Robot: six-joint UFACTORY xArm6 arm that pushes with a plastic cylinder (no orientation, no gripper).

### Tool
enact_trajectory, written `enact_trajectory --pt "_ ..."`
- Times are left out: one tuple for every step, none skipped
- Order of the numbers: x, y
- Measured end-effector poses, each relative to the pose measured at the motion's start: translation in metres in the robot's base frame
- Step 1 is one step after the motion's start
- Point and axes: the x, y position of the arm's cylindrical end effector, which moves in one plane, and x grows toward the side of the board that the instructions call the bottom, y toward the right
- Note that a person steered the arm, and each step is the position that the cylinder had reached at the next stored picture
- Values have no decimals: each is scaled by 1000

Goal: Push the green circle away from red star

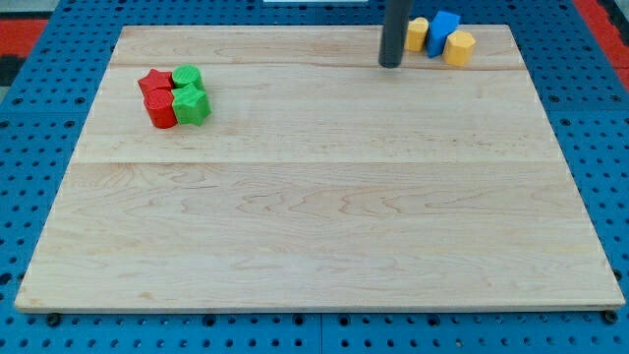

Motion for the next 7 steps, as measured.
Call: enact_trajectory --pt "-28 -23" --pt "-7 -58" --pt "-15 -123" --pt "-57 -222" --pt "-52 -343" --pt "-27 -390" --pt "-5 -388"
